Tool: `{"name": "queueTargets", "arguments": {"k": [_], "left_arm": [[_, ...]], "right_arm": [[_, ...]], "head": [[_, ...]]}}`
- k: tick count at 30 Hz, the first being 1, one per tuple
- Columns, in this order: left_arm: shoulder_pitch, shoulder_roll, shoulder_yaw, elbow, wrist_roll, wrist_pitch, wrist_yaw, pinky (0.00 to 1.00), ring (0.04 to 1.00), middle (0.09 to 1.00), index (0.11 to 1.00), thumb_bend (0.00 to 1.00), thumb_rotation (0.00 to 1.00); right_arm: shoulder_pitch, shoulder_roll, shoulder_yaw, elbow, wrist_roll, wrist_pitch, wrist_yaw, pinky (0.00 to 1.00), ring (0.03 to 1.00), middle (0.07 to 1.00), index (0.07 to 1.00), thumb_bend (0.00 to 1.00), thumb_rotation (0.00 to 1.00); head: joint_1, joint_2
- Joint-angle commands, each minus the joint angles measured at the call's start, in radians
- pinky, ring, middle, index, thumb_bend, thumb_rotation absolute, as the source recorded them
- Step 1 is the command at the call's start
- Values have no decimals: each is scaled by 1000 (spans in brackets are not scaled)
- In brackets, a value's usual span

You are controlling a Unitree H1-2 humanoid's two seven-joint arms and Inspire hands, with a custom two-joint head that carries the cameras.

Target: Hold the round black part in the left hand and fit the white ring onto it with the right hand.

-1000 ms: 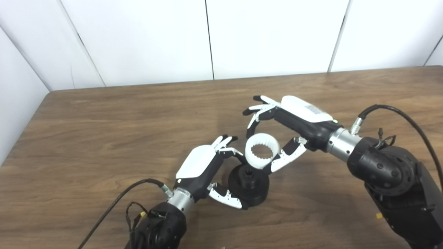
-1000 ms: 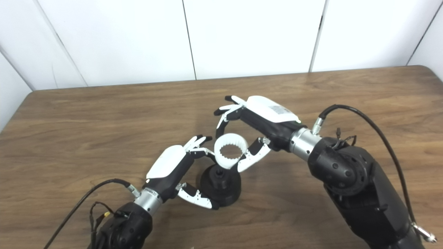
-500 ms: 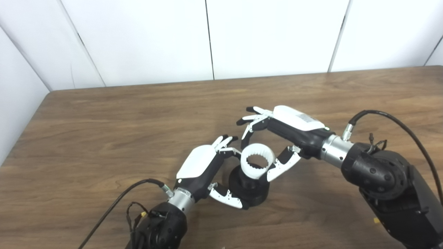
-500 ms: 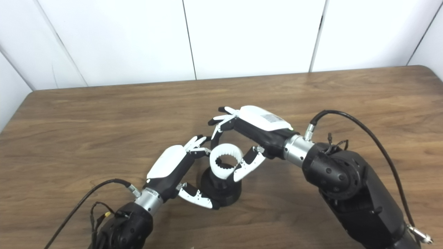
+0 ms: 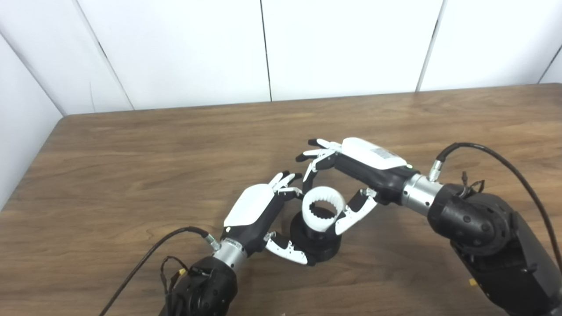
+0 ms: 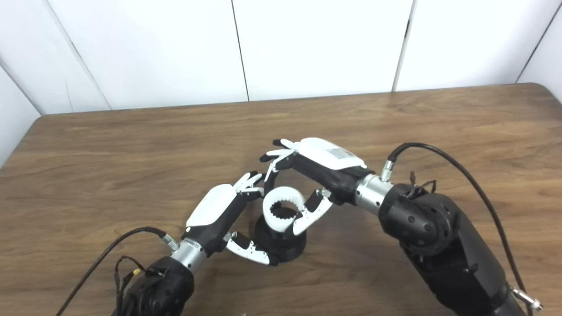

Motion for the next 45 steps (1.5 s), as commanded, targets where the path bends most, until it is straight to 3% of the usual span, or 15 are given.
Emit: {"name": "queueTargets", "arguments": {"k": [1,45], "left_arm": [[11,17,-9,24,30,30,-35,833,1000,961,601,956,212],[16,8,-4,6,37,41,-40,828,1000,958,596,960,226]], "right_arm": [[-25,4,-7,-6,-7,-45,-25,1000,1000,901,490,524,156],[8,24,14,23,-8,-57,-13,1000,1000,918,491,524,155]], "head": [[0,2],[4,5]]}}
